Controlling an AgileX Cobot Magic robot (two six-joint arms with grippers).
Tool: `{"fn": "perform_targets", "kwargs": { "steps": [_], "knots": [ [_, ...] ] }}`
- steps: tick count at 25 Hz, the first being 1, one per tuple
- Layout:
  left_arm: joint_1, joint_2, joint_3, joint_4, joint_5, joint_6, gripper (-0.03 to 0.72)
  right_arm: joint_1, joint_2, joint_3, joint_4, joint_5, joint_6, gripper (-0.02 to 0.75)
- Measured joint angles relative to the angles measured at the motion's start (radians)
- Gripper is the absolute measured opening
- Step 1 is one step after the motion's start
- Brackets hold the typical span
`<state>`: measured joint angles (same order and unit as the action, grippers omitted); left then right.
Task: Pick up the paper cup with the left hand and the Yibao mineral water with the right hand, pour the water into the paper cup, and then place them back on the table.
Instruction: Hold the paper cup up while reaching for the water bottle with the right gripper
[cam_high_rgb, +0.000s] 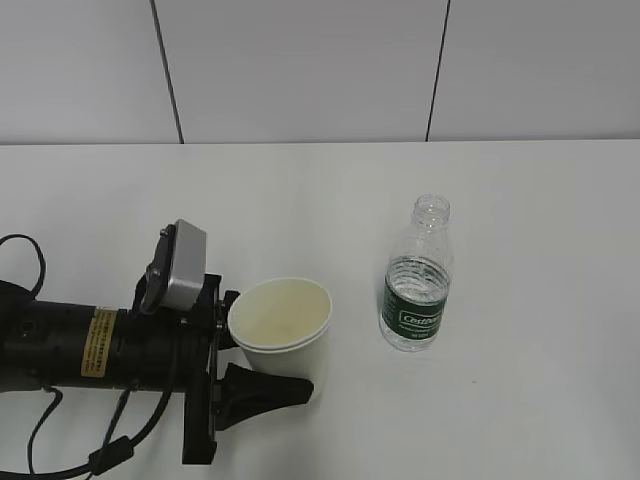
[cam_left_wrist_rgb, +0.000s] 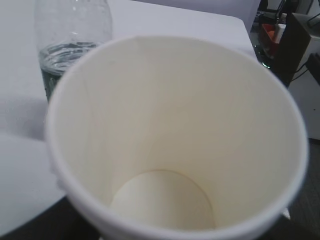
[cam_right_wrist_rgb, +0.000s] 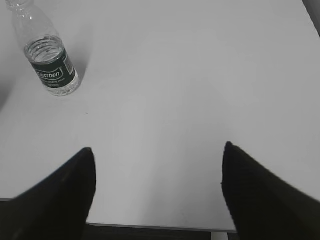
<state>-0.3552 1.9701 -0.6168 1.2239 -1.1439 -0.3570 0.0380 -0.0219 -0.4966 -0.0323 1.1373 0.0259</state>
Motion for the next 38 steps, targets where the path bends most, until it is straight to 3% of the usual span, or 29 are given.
{"fn": "perform_targets", "kwargs": {
  "steps": [38],
  "knots": [
    [0.0, 0.0, 0.0, -0.026, 0.0, 0.0, 0.426, 0.0, 0.0, -0.002, 0.0, -0.002, 0.0, 0.577]
  ]
}}
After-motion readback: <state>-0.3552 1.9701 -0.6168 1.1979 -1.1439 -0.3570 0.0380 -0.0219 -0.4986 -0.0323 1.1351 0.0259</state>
